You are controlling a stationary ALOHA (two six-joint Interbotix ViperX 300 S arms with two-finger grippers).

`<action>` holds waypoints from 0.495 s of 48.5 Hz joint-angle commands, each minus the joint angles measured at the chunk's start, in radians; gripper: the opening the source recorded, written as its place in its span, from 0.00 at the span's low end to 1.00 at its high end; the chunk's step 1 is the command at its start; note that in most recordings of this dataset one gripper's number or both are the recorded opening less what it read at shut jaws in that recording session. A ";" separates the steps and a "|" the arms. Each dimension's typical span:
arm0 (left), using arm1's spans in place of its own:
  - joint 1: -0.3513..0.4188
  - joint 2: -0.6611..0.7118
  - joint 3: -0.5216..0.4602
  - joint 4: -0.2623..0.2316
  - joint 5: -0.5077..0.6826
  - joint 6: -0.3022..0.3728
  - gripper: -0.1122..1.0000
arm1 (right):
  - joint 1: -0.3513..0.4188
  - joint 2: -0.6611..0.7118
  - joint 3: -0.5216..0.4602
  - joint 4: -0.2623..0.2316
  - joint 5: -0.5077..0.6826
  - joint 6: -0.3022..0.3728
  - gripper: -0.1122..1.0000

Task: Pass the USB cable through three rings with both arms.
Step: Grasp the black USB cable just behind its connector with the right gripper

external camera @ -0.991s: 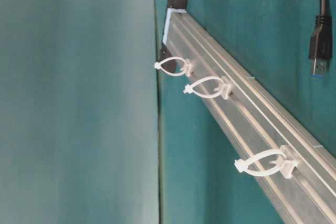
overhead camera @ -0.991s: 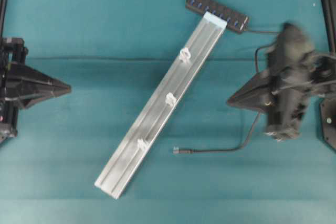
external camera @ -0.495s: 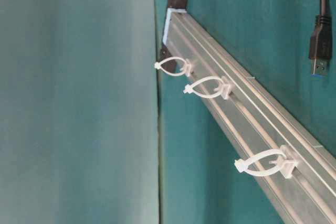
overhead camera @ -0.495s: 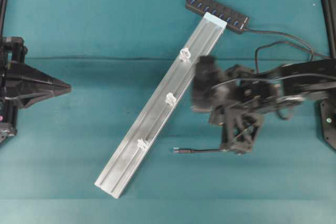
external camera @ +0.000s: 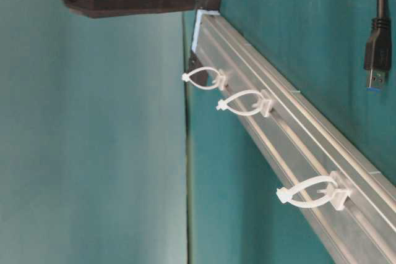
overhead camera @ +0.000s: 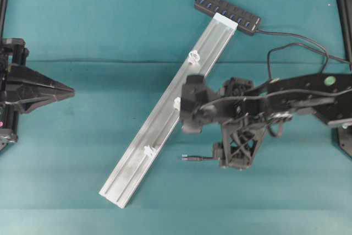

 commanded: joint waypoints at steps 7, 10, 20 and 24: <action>0.000 0.005 -0.028 0.002 -0.009 -0.002 0.09 | 0.032 0.087 -0.046 -0.005 0.029 -0.003 0.90; 0.000 0.005 -0.028 0.002 -0.008 0.000 0.09 | 0.037 0.103 -0.049 -0.009 0.021 0.000 0.90; 0.000 0.005 -0.028 0.002 -0.003 0.009 0.09 | 0.052 0.155 -0.049 -0.029 -0.006 -0.003 0.89; 0.000 0.005 -0.025 0.002 -0.002 0.011 0.09 | 0.055 0.172 -0.054 -0.029 -0.009 -0.005 0.88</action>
